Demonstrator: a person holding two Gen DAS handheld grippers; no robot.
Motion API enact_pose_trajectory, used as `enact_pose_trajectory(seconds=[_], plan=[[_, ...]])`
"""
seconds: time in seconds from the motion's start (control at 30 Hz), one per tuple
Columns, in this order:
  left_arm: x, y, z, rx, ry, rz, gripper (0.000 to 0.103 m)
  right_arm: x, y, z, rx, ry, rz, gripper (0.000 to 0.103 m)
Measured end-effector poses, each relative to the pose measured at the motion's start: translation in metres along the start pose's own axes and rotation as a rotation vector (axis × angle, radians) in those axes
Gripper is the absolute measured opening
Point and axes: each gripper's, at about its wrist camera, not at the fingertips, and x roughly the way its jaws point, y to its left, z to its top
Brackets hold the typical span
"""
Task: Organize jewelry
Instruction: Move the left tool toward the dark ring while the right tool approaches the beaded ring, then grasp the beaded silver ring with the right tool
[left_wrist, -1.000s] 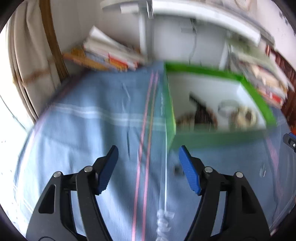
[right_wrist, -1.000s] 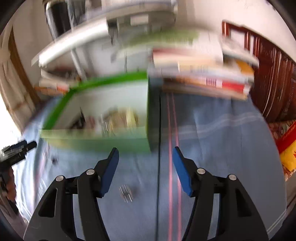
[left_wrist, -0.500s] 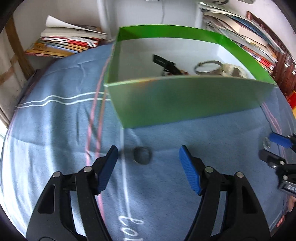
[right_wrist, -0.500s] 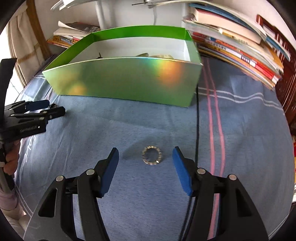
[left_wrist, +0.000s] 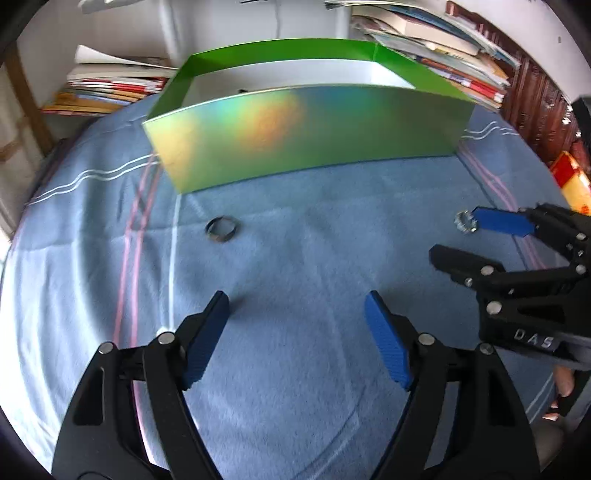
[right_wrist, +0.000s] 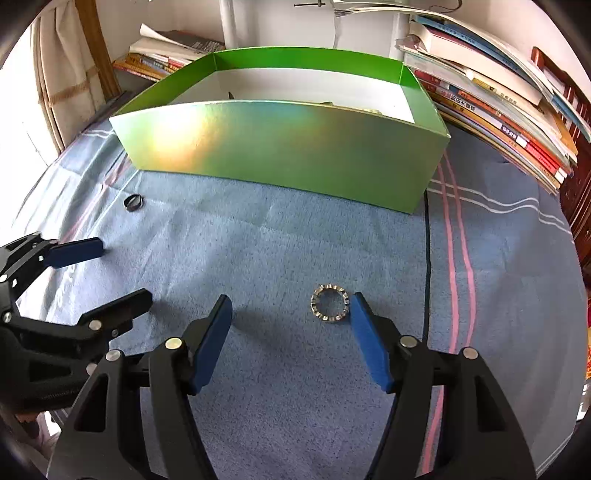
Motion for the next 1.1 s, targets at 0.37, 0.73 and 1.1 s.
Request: enact_pose_trajectory(seconds=[0.37, 0.73, 1.1], plan=[[0.0, 0.01, -0.003, -0.023, -0.001, 0.032, 0.086, 0.002, -0.003, 0.001, 0.015, -0.005, -0.024, 0.067], [0.003, 0.014, -0.001, -0.038, 0.005, 0.021, 0.088, 0.003, -0.004, 0.001, 0.031, -0.012, -0.033, 0.069], [0.003, 0.017, -0.001, -0.041, 0.008, 0.017, 0.09, -0.001, -0.012, 0.004, 0.064, -0.035, -0.058, 0.022]])
